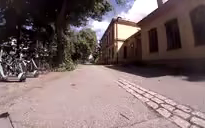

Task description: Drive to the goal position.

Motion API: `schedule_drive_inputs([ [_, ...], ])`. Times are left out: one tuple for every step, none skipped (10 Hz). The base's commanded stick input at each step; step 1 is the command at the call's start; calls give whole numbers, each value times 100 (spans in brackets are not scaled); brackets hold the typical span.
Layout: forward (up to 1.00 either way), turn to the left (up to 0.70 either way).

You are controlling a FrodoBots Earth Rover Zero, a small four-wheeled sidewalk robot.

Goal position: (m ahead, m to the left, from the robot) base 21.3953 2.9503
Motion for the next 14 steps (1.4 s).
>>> schedule_drive_inputs([
  [85,0],
  [85,0],
  [85,0],
  [85,0],
  [85,0],
  [85,0],
  [85,0],
  [85,0],
  [85,2],
  [85,17],
  [85,32],
  [85,34],
  [85,34],
  [85,22],
])
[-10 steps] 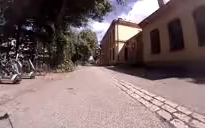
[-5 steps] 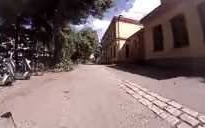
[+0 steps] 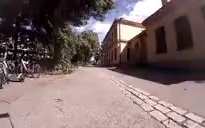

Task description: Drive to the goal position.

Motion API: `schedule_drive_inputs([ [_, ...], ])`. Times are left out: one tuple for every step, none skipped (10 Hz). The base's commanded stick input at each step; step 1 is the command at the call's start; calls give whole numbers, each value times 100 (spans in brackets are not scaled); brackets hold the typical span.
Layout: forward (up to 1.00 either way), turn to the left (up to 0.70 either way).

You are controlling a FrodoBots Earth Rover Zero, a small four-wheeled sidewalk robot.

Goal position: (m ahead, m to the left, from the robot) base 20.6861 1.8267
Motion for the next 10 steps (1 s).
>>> schedule_drive_inputs([
  [85,4],
  [85,0],
  [85,0],
  [85,0],
  [85,0],
  [85,0],
  [85,0],
  [85,0],
  [85,0],
  [85,0],
])
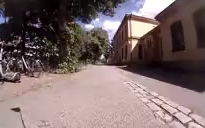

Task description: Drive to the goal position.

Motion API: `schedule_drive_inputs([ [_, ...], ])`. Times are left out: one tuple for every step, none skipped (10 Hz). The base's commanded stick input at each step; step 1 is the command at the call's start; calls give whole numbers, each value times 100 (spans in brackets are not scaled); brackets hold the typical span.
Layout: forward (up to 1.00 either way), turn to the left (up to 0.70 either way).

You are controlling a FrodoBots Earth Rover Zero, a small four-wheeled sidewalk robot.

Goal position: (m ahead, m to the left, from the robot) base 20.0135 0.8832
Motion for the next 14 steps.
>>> schedule_drive_inputs([
  [85,0],
  [85,0],
  [85,0],
  [85,0],
  [85,3],
  [85,34],
  [85,34],
  [85,34],
  [85,34],
  [85,34],
  [85,0],
  [85,0],
  [85,0],
  [85,0],
])
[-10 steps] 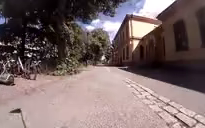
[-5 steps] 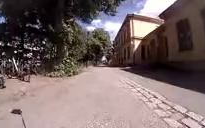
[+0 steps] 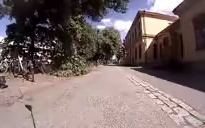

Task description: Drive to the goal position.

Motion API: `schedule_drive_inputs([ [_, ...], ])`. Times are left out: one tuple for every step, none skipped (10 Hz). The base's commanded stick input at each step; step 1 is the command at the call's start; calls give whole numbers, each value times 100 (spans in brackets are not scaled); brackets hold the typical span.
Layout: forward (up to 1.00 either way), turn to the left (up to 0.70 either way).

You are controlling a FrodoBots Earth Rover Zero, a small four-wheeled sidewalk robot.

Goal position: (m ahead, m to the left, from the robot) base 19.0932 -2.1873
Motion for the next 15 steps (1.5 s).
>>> schedule_drive_inputs([
  [85,0],
  [85,0],
  [85,0],
  [85,-3],
  [85,-20],
  [85,-34],
  [85,-34],
  [85,-34],
  [85,-33],
  [85,-19],
  [85,0],
  [85,0],
  [85,0],
  [85,0],
  [85,0],
])
